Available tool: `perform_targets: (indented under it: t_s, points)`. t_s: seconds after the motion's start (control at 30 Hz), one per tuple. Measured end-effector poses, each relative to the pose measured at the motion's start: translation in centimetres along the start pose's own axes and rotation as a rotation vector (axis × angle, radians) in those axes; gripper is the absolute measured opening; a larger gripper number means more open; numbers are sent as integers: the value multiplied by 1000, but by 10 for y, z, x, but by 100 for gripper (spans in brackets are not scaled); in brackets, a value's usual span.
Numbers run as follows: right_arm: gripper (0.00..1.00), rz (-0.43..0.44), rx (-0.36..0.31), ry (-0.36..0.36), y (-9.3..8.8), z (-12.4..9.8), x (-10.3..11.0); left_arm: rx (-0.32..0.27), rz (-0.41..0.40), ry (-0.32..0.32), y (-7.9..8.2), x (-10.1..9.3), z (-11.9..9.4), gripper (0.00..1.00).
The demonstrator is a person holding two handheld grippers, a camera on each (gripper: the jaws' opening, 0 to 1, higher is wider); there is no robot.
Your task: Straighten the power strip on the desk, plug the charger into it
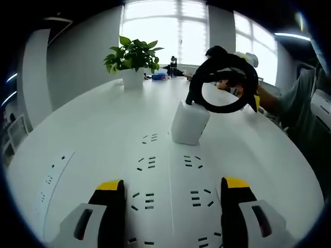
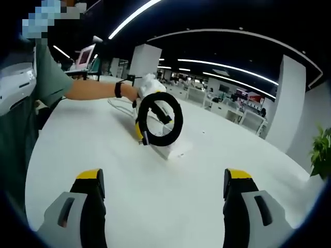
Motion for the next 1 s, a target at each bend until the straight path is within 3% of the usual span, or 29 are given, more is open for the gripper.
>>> perform_targets:
  t_s: [0.23,1.0]
  points:
    - [94,-9,-10,7,5,1,6,-30,0,-8,-6,-11,-5,75]
    - [93,-38,-2,13,14,-7,25,-28,-23,11,-29,-45,-22,75]
Point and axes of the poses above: the point that each gripper's makers call its tool centre point, and the gripper's own axes: z roughly forward along the fingers, x roughly to its left, y roughly out of its top, the point moved 4 cm from there along -z, roughly backward along the fingers, and after that the axes turned 15 degrees about x, right-handed, at the moved point
